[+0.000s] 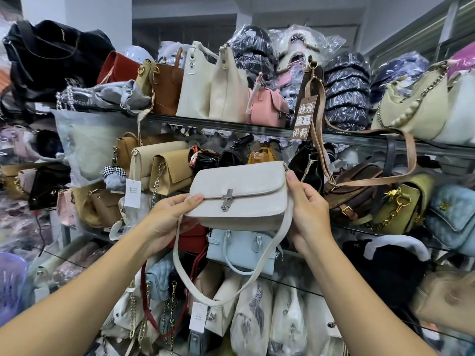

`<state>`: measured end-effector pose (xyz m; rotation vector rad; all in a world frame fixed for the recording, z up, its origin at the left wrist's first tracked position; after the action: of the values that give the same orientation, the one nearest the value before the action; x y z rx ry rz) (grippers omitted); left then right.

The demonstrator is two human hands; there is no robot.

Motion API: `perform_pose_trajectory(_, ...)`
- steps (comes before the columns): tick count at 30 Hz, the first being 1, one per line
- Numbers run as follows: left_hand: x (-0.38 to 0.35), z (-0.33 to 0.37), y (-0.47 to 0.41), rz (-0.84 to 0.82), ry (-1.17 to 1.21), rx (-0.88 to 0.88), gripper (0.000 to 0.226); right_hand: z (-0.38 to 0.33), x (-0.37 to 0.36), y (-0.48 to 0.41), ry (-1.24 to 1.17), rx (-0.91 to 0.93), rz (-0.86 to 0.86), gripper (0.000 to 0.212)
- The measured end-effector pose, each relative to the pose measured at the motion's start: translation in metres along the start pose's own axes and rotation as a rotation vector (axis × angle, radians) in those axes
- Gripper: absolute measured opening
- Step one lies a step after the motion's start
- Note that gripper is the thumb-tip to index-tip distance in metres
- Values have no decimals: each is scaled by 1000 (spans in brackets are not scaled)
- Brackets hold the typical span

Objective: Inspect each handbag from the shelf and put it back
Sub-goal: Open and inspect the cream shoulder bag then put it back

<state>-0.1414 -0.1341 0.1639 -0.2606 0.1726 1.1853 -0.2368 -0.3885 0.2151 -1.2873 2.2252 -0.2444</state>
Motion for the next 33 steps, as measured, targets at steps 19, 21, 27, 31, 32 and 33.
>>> perform_pose_trajectory(19,-37,36,21,-22,14,-14,68,67,42,-9,-305,-379,130,24)
perform_pose_trajectory(21,-39,37,22,-24,5,-23,68,70,45,-12,-314,-372,145,22)
perform_pose_trajectory(27,-37,35,18,-4,-25,-45,69,69,49,-15,-282,-351,164,24)
perform_pose_trajectory(31,-40,34,20,-40,-123,-69,65,61,46,-19,-271,-304,117,48)
perform_pose_trajectory(32,-42,34,21,-54,-164,-75,63,55,43,-18,-260,-279,100,47)
perform_pose_trajectory(33,-42,33,22,-62,-200,-77,60,50,40,-18,-228,-245,84,43)
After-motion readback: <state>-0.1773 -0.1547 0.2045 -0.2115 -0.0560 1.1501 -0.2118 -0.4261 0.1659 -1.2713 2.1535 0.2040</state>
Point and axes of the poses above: each hand's wrist, its own y-axis away from the middle knuckle, its own x-axis out of the back of the hand, z = x × y, the point moved 9 cm from there along -y, towards the middle knuckle, and after that the axes turned 4 degrees about x, right-handed, at the moved point
